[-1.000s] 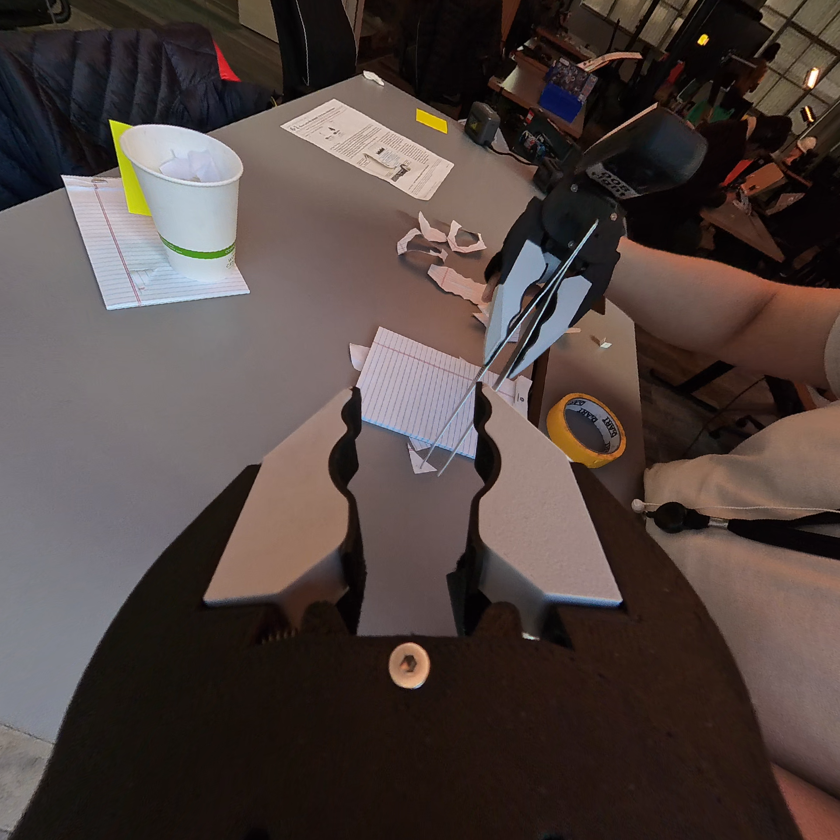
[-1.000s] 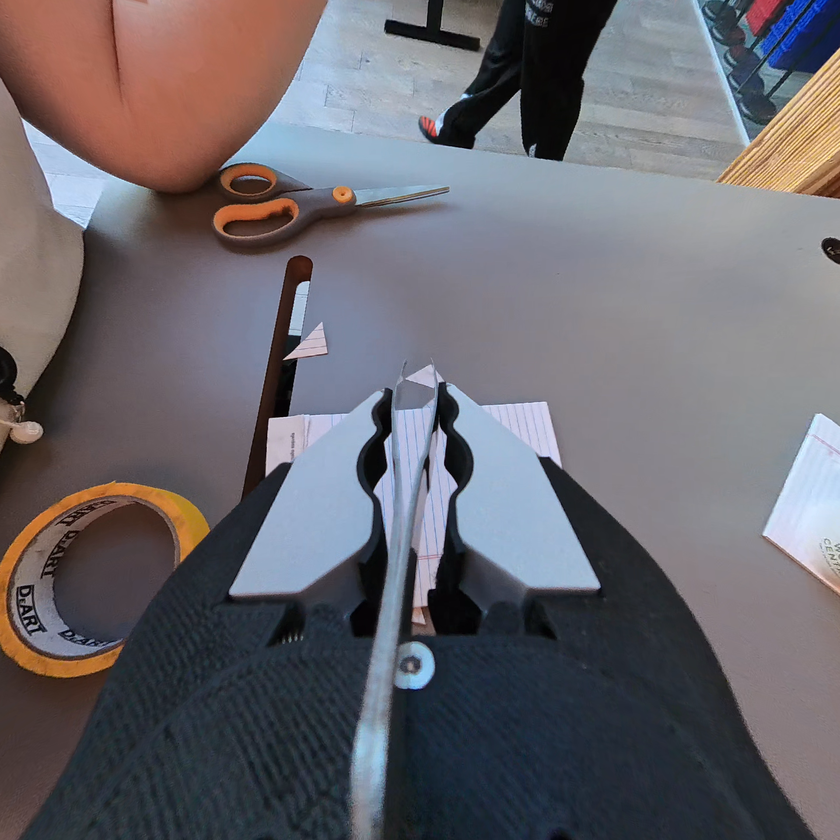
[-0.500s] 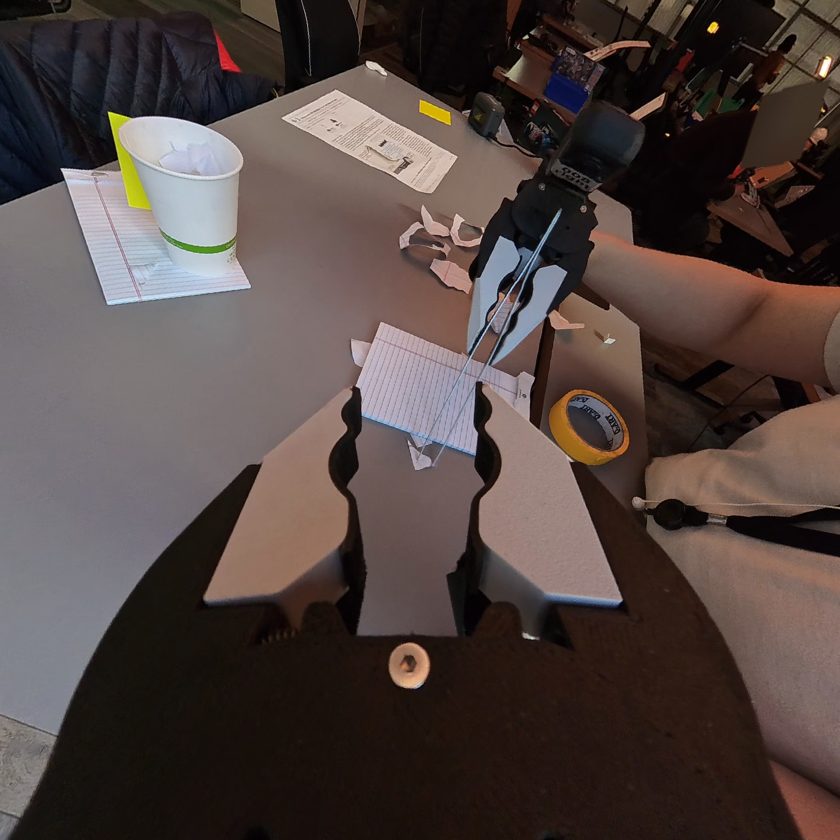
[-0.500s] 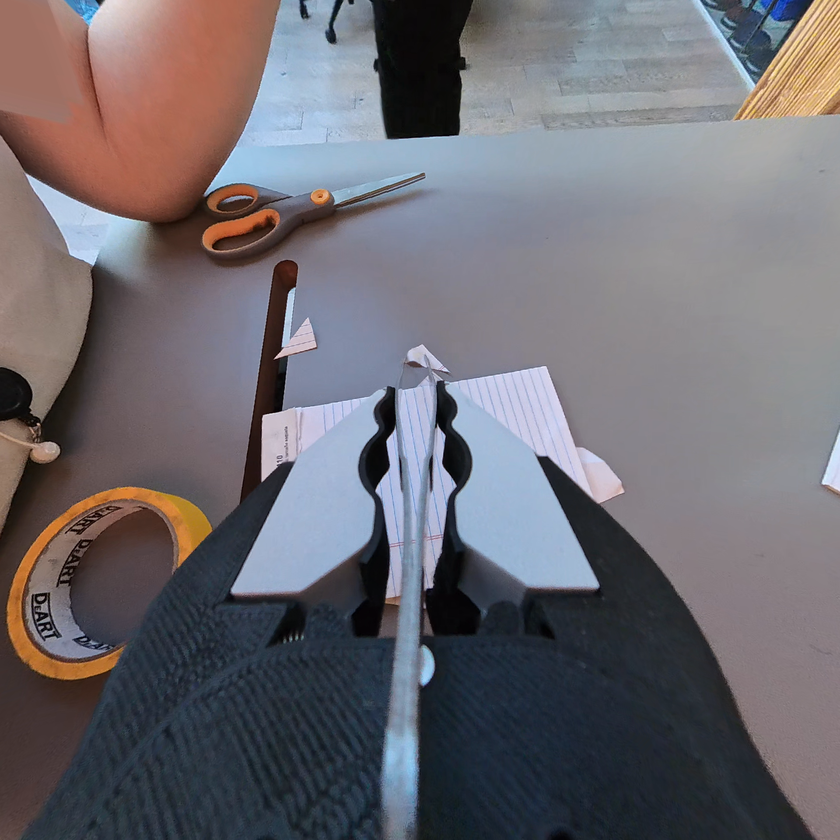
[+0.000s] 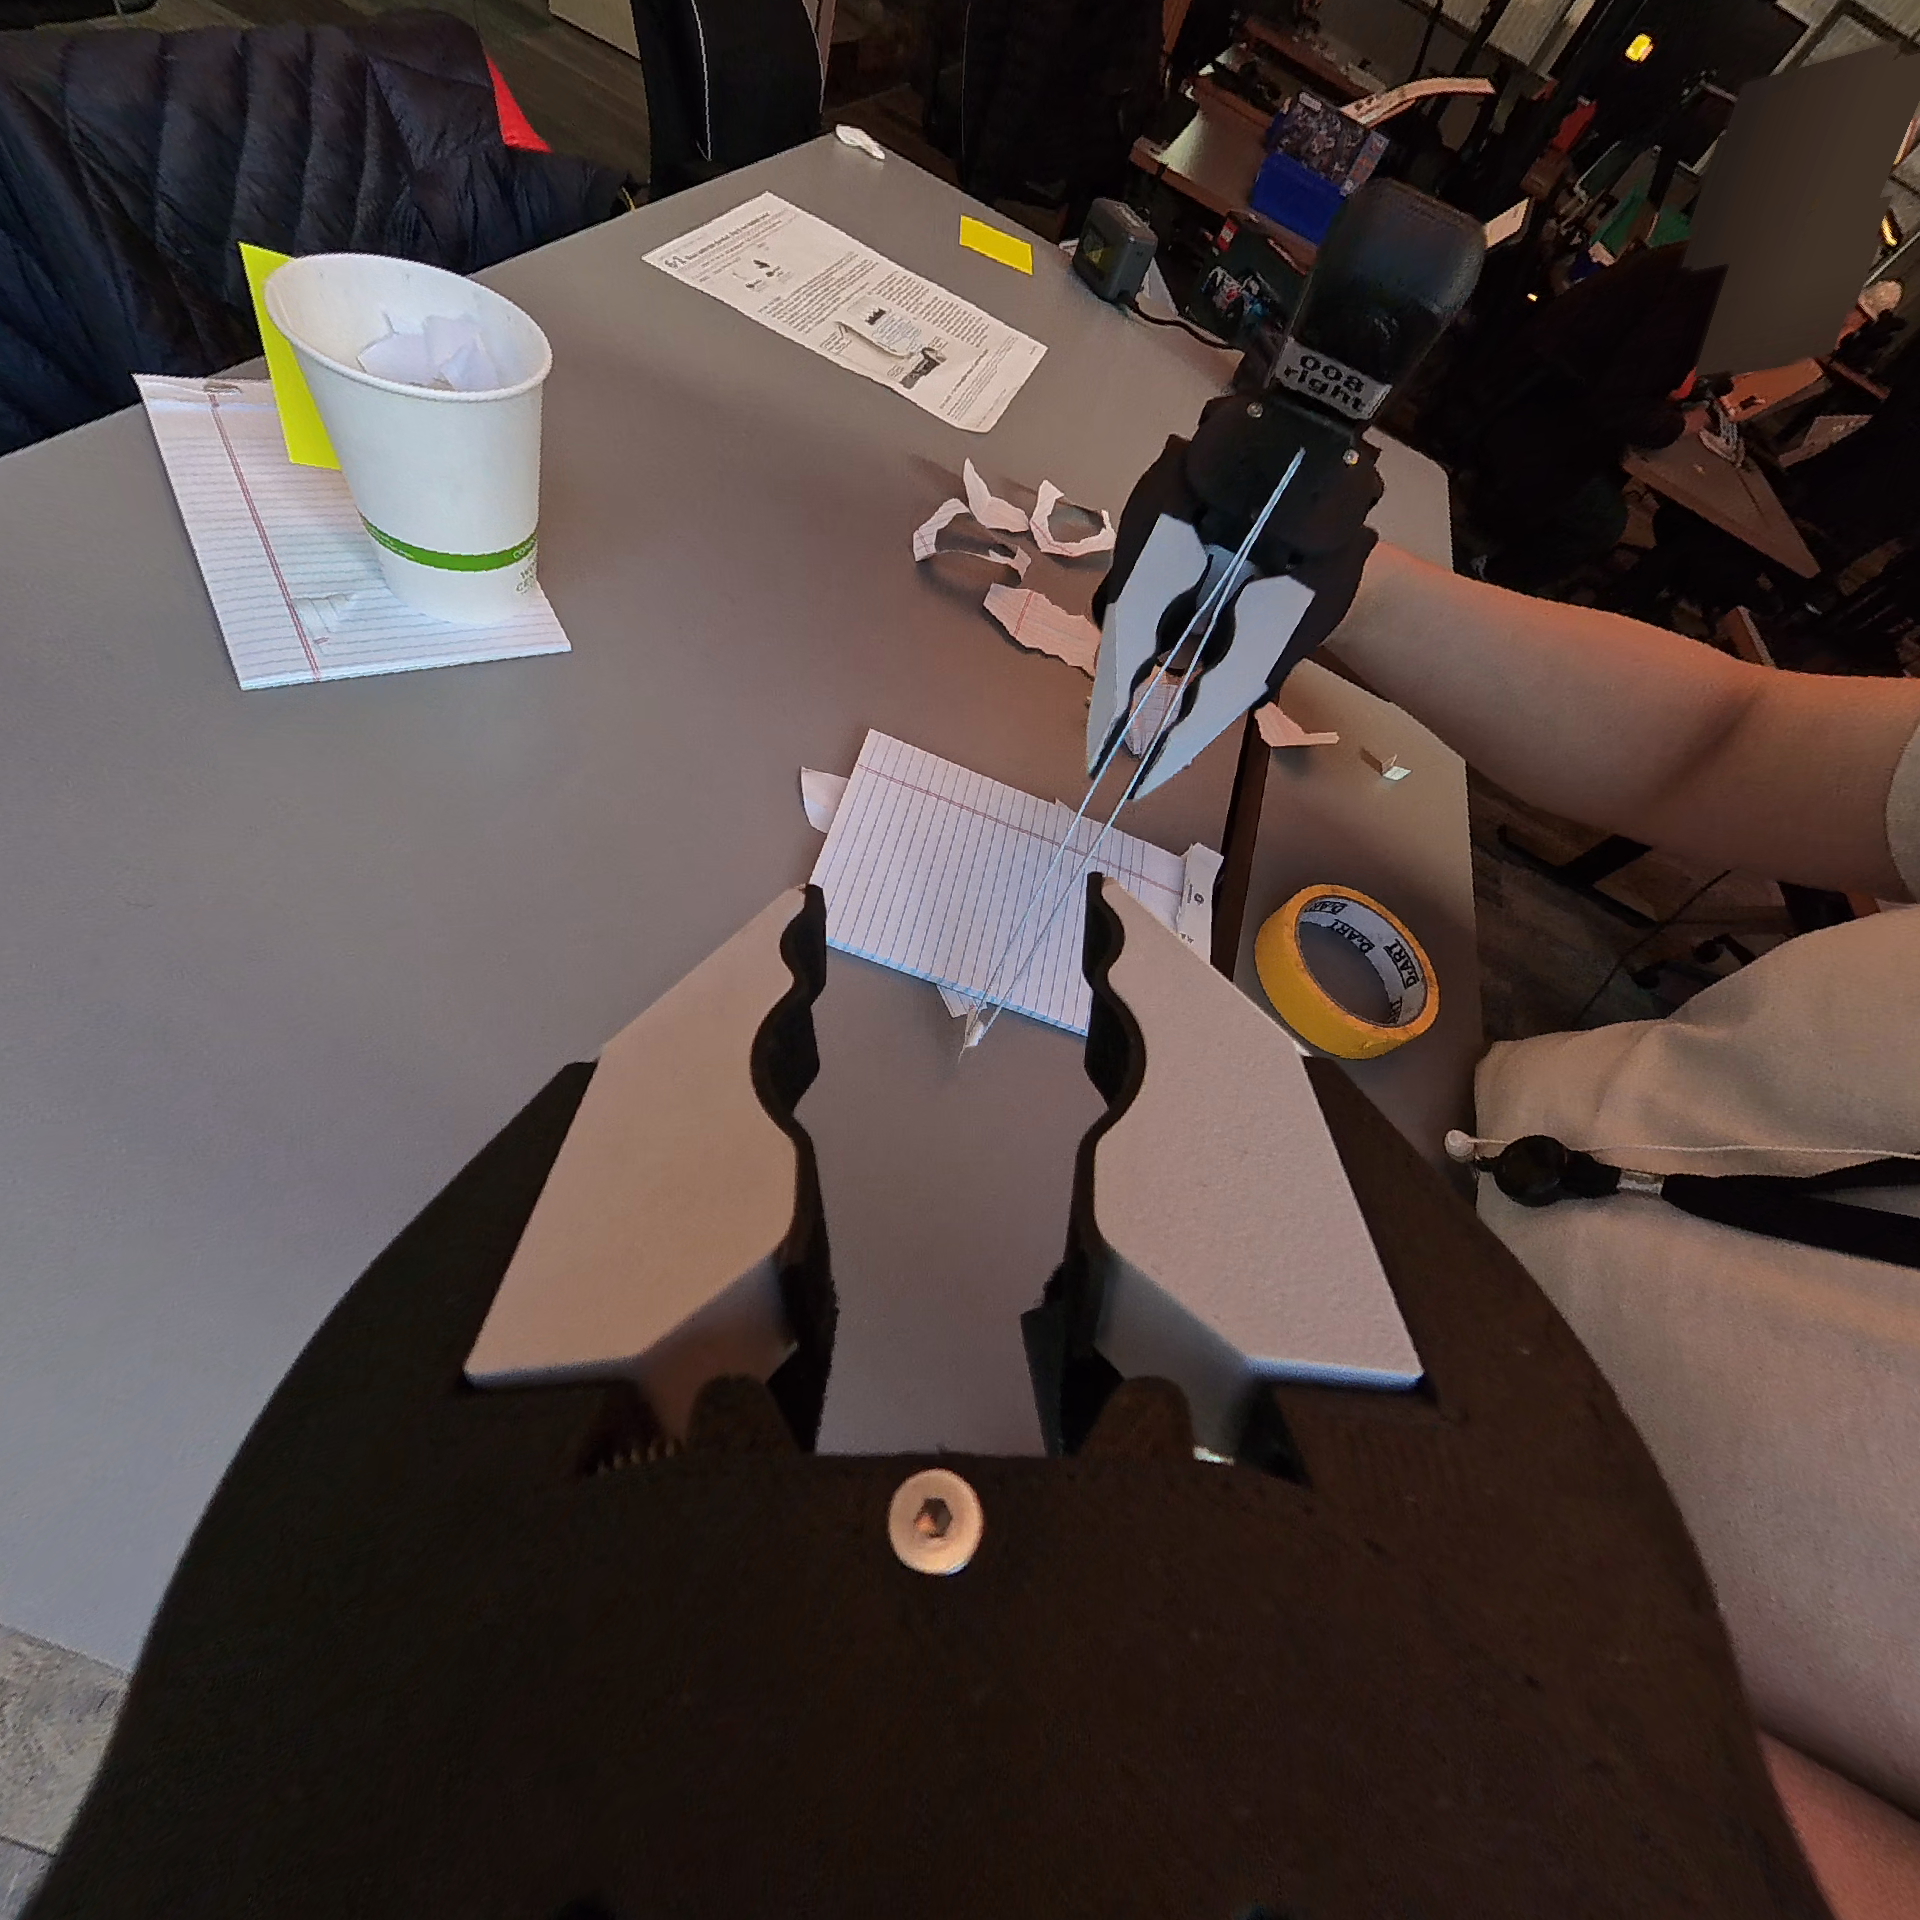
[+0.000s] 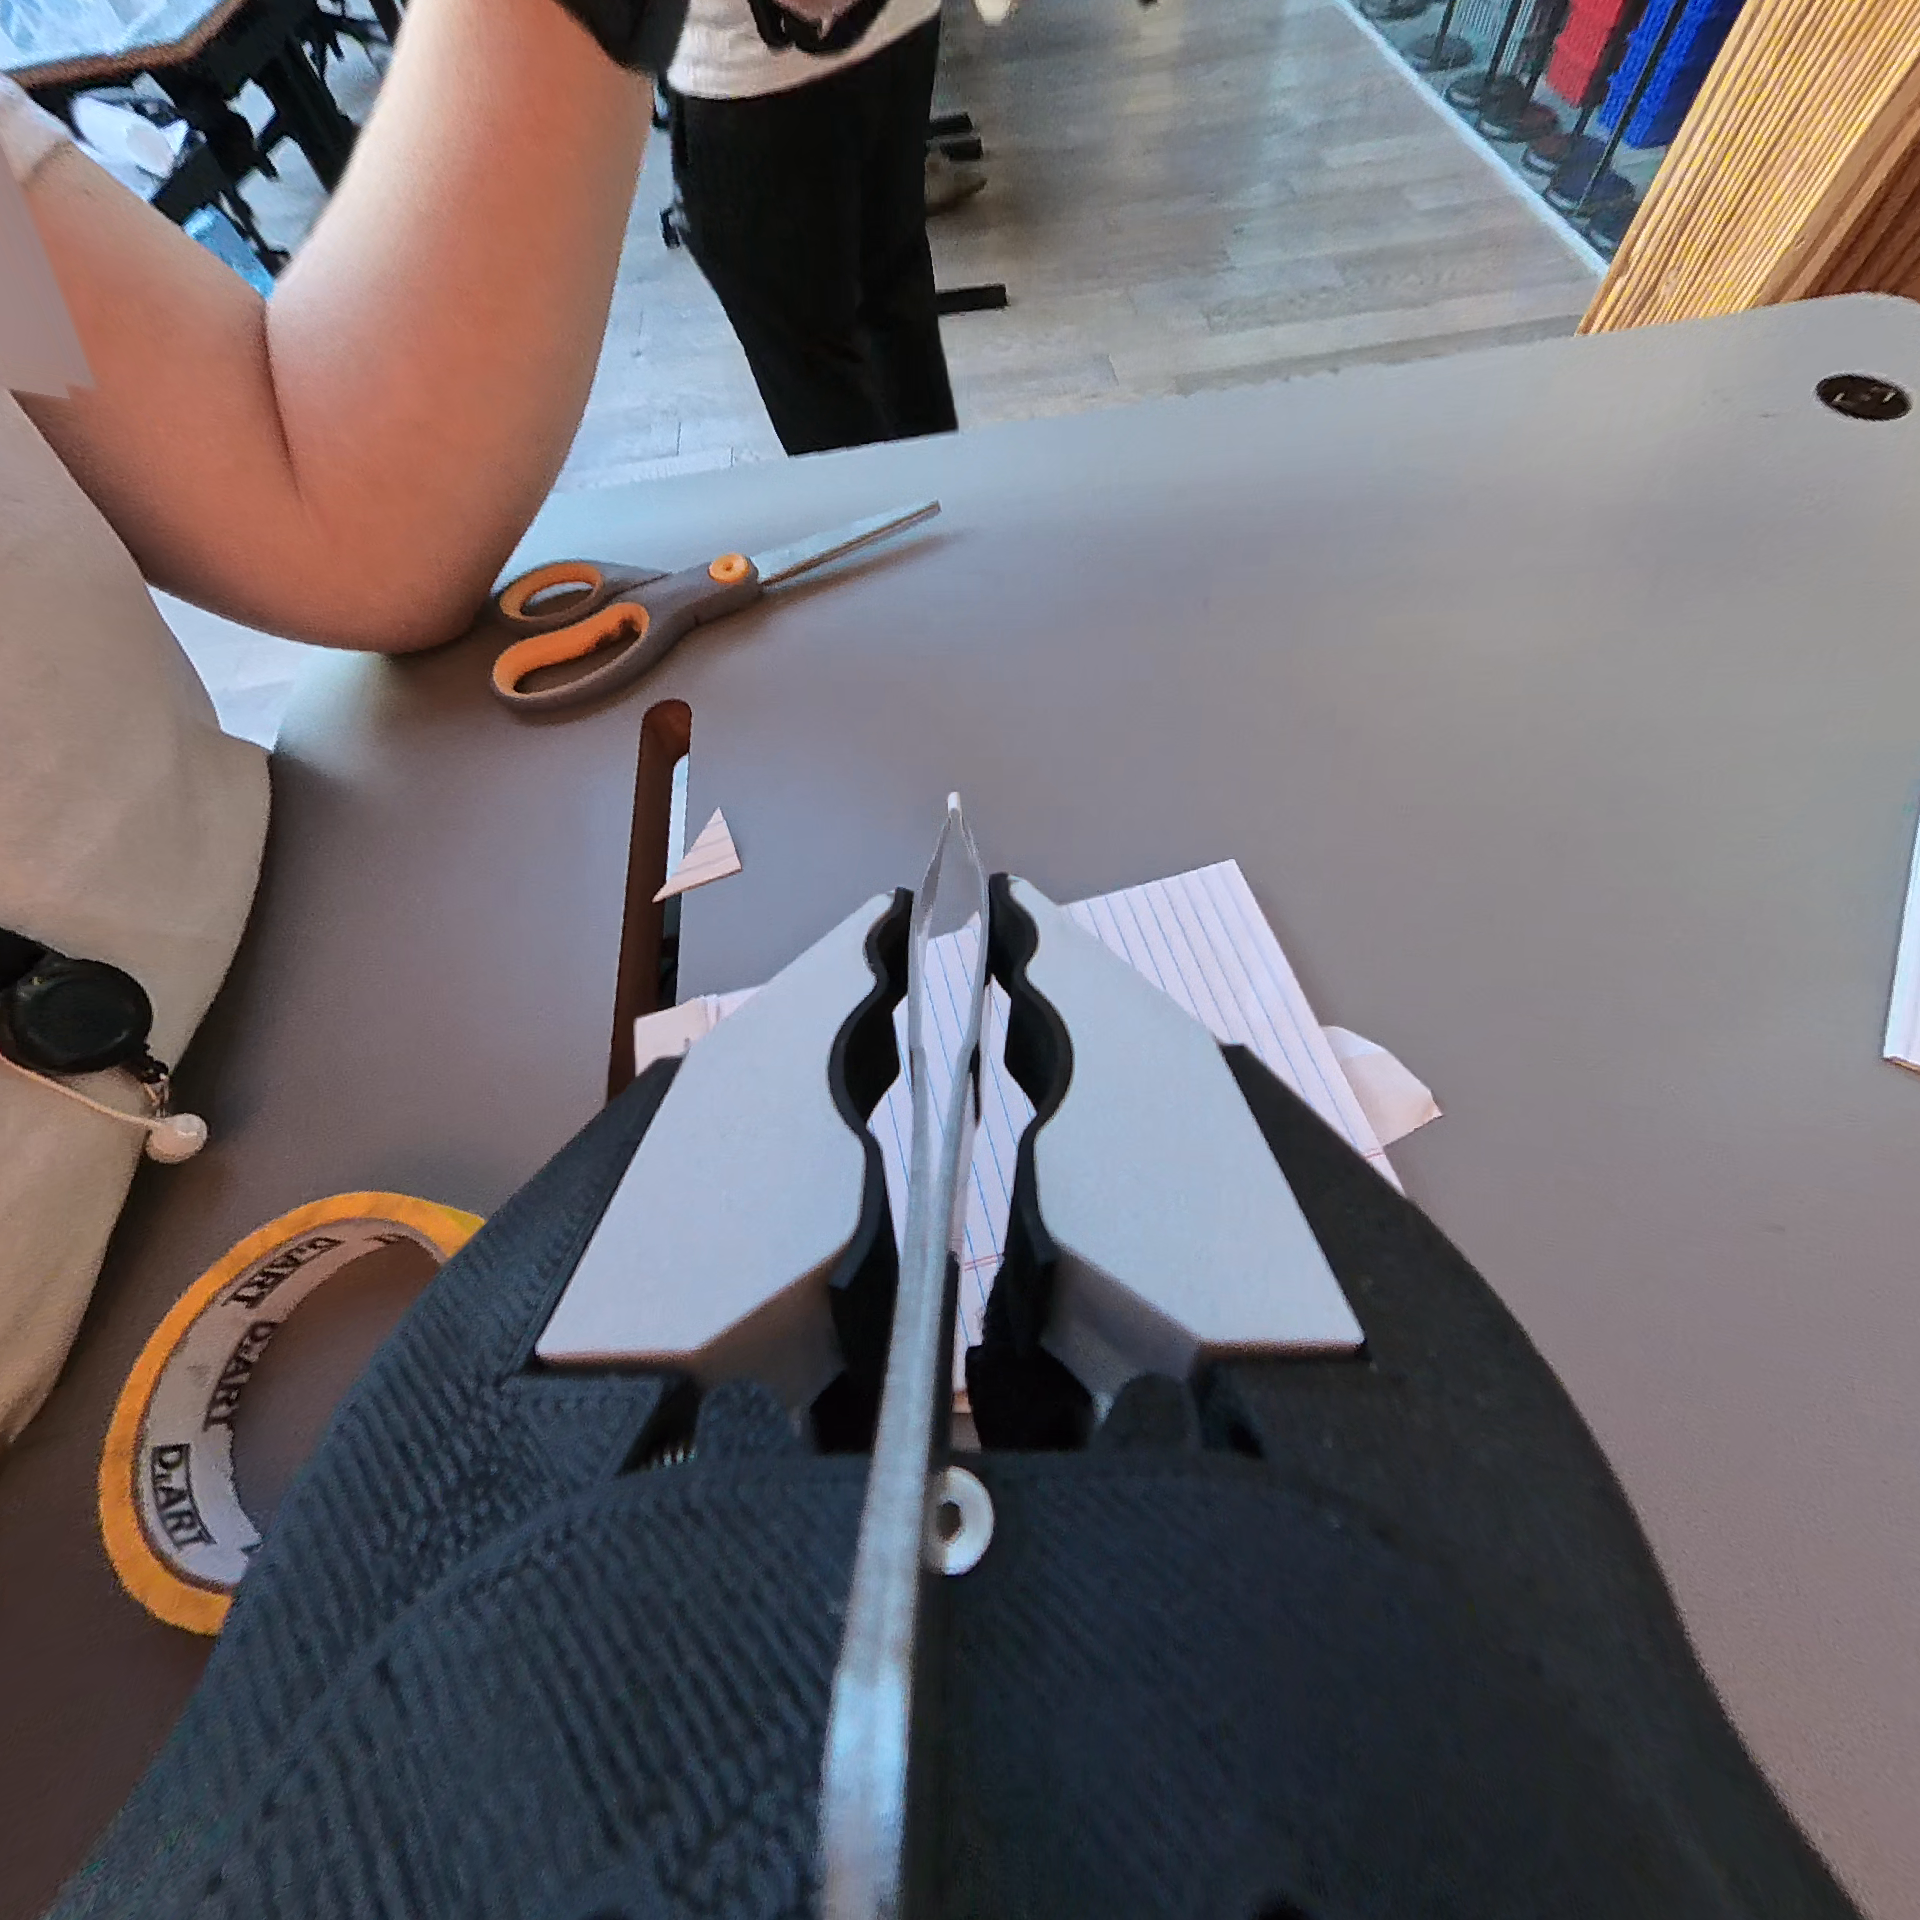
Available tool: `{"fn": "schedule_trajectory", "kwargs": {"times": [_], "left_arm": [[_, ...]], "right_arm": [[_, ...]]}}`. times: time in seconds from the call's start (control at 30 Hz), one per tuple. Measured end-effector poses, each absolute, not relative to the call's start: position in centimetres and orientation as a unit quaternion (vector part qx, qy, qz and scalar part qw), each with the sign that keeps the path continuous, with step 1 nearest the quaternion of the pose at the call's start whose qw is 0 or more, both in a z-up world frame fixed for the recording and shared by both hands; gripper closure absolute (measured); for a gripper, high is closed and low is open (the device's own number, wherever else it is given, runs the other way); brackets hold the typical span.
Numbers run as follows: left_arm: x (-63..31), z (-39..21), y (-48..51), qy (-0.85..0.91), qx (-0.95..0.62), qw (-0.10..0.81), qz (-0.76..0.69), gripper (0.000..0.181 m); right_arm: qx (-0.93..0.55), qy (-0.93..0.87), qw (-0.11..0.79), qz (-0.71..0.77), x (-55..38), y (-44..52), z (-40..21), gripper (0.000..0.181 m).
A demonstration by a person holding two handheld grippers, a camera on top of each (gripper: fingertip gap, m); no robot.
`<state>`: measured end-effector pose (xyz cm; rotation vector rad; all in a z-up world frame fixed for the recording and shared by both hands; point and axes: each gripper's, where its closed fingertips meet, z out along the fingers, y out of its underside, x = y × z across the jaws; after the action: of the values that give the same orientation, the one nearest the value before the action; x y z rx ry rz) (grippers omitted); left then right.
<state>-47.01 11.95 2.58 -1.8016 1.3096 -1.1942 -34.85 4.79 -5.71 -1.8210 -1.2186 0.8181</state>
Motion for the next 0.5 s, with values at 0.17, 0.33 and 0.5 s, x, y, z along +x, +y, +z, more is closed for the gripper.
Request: {"fn": "schedule_trajectory", "kwargs": {"times": [0.17,0.33,0.5], "left_arm": [[-47.1,2.7,12.1,0.491,-0.678,0.304,-0.454,0.133],[-46.8,2.5,12.1,0.492,-0.678,0.299,-0.456,0.133],[-46.5,2.5,11.7,0.501,-0.674,0.295,-0.455,0.133]], "right_arm": [[-0.702,-0.45,0.44,0.333,-33.6,6.2,-1.9,0.167],[-0.726,-0.372,0.53,0.233,-27.5,14.0,4.2,0.167],[-0.773,-0.225,0.565,0.181,-20.9,22.0,6.0,0.167]]}}
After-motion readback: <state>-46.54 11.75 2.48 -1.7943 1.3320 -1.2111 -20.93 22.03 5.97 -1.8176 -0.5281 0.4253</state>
